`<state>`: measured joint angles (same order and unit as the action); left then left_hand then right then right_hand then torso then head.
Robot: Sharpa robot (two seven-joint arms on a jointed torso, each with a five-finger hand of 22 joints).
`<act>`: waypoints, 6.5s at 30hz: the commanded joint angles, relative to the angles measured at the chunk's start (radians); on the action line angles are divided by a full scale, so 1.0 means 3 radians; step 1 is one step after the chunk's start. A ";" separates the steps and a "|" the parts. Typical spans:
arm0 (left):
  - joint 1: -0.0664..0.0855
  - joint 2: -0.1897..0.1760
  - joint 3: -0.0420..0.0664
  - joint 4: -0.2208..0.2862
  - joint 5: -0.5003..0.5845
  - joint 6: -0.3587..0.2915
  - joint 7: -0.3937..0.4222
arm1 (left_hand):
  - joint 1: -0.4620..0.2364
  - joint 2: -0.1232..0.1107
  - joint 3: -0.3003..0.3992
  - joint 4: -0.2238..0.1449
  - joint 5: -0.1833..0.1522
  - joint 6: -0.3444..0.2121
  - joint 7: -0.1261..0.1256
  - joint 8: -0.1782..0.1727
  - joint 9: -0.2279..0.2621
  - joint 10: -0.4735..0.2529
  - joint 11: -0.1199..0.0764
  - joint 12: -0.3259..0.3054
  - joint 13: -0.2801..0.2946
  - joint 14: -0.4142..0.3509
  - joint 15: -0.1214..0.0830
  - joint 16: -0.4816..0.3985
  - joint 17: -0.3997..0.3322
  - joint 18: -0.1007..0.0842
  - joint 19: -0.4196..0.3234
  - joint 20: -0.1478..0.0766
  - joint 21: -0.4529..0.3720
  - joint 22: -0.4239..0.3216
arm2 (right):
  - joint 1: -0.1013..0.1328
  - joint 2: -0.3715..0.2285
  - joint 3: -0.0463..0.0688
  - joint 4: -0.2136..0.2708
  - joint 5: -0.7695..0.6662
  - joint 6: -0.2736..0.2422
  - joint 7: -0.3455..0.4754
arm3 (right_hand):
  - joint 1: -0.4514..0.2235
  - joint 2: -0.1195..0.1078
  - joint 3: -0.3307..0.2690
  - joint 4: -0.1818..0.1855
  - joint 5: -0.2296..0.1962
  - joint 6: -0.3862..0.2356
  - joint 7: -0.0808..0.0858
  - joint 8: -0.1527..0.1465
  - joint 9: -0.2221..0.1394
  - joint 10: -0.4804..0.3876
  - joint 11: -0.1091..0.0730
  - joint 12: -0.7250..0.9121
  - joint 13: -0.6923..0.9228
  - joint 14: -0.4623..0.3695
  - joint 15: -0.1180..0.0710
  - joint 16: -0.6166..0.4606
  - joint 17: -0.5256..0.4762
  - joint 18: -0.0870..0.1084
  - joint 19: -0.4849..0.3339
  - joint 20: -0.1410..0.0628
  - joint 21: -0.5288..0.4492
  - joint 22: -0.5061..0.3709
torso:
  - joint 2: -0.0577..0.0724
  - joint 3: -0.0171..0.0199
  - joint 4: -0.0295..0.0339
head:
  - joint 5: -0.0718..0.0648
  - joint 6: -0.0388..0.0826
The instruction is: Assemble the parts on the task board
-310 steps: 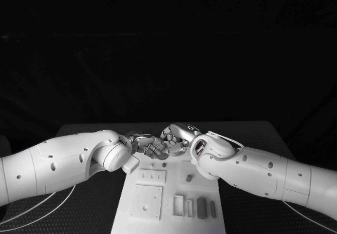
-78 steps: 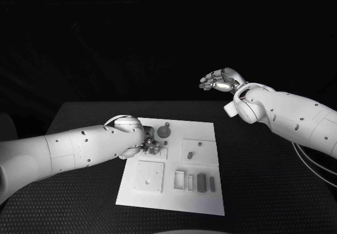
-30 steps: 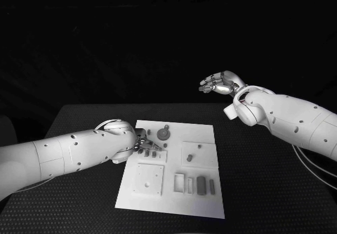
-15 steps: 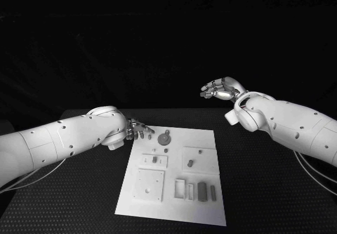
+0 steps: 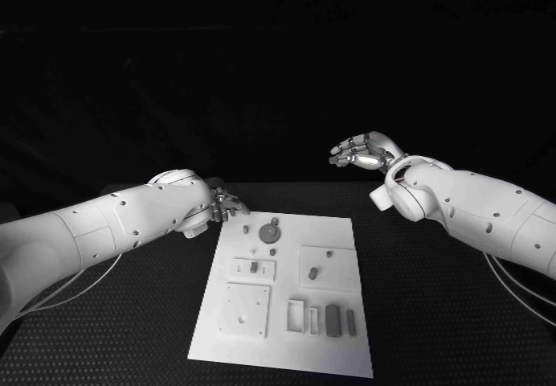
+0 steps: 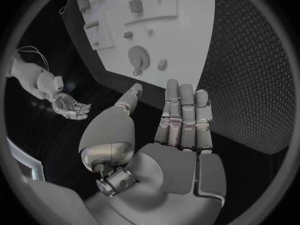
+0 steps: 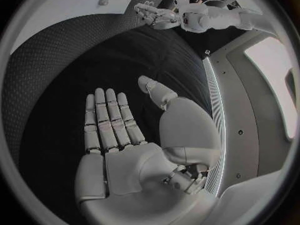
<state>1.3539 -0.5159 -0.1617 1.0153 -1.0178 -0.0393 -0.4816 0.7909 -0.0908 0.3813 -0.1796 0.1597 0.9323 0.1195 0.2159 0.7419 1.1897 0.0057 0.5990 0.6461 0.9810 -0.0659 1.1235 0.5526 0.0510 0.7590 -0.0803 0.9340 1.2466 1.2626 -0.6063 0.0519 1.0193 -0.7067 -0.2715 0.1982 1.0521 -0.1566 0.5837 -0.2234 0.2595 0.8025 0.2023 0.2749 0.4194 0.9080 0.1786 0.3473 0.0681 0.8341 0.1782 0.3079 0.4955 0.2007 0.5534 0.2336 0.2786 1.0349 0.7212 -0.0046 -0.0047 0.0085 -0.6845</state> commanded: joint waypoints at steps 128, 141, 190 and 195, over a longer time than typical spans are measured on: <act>0.0023 -0.0730 -0.0050 0.1157 0.0326 0.0069 -0.0058 | 0.0440 0.0504 0.0733 -0.0007 -0.0106 0.0497 -0.0160 0.0206 -0.0133 0.0404 -0.0133 -0.0036 -0.0159 0.0231 -0.0059 0.0139 0.0124 -0.0029 0.0194 -0.0313 0.0005 0.0253 | 0.0000 -0.0020 0.0001 -0.0015 0.0001 0.0086 -0.0012 | -0.0030 -0.0008 -0.0038 0.0004 0.0020 -0.0024 -0.0003 0.0017 -0.0016 0.0037 -0.0011 -0.0059 -0.0002 -0.0024 0.0016 -0.0025 -0.0025 -0.0020 -0.0035 -0.0003 -0.0039 0.0028 | 0.0026 -0.0015 -0.0006 | 0.0040 -0.0012; -0.0001 -0.0809 -0.0261 0.1456 -0.0216 -0.0084 -0.0123 | 0.0435 0.0468 0.0731 -0.0002 -0.0087 0.0565 -0.0203 0.0191 -0.0160 0.0590 -0.0185 0.0131 -0.0021 0.0404 -0.0196 0.0317 0.0209 -0.0006 0.0378 -0.0411 0.0154 0.0280 | 0.0000 -0.0021 0.0001 -0.0013 0.0001 0.0089 -0.0012 | -0.0030 -0.0008 -0.0041 0.0008 0.0017 -0.0027 -0.0006 0.0017 -0.0019 0.0036 -0.0014 -0.0067 -0.0002 -0.0031 0.0014 -0.0028 -0.0030 -0.0023 -0.0044 -0.0003 -0.0046 0.0033 | 0.0032 -0.0013 -0.0014 | 0.0074 -0.0020; -0.0183 -0.0678 -0.0259 0.1332 -0.0244 0.0131 -0.0252 | 0.0338 0.0514 0.0712 -0.0013 -0.0009 0.0696 -0.0309 0.0219 -0.0142 0.0754 -0.0305 0.0804 0.0451 0.0692 -0.0410 0.0848 0.0363 0.0079 0.0599 -0.0593 0.0685 0.0273 | 0.0000 -0.0033 0.0001 0.0010 0.0001 0.0094 -0.0011 | -0.0018 -0.0005 -0.0039 0.0009 0.0018 -0.0030 -0.0006 0.0018 -0.0023 0.0039 -0.0014 -0.0077 -0.0001 -0.0036 0.0017 -0.0029 -0.0035 -0.0024 -0.0051 -0.0003 -0.0053 0.0044 | 0.0031 -0.0011 -0.0016 | 0.0061 -0.0081; -0.0186 -0.0677 -0.0259 0.1333 -0.0270 0.0148 -0.0256 | 0.0337 0.0515 0.0713 -0.0016 -0.0004 0.0696 -0.0310 0.0220 -0.0140 0.0753 -0.0306 0.0806 0.0452 0.0692 -0.0411 0.0849 0.0362 0.0080 0.0599 -0.0594 0.0687 0.0273 | 0.0000 -0.0036 0.0001 0.0013 0.0001 0.0094 -0.0011 | -0.0018 -0.0005 -0.0039 0.0010 0.0018 -0.0030 -0.0006 0.0019 -0.0024 0.0040 -0.0014 -0.0079 -0.0001 -0.0036 0.0018 -0.0029 -0.0036 -0.0024 -0.0051 -0.0002 -0.0054 0.0045 | 0.0032 -0.0012 -0.0014 | 0.0058 -0.0085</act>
<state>1.2992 -0.7205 -0.2397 1.4126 -1.0846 -0.0163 -0.5560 0.8890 0.0507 0.5920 -0.1863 0.1519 1.1235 0.0389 0.2763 0.6892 1.4202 -0.0856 0.8365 0.7808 1.1729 -0.1679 1.3716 0.6615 0.0698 0.9310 -0.1301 1.1381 1.3079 1.2627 -0.6169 0.0517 1.0210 -0.7067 -0.2566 0.1897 1.0521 -0.1566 0.5756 -0.2208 0.2594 0.7995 0.1983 0.2748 0.4134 0.9115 0.1751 0.3279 0.0681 0.8298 0.1825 0.3040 0.4862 0.2007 0.5463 0.2335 0.2669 1.0468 0.7305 -0.0079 -0.0090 0.0270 -0.7097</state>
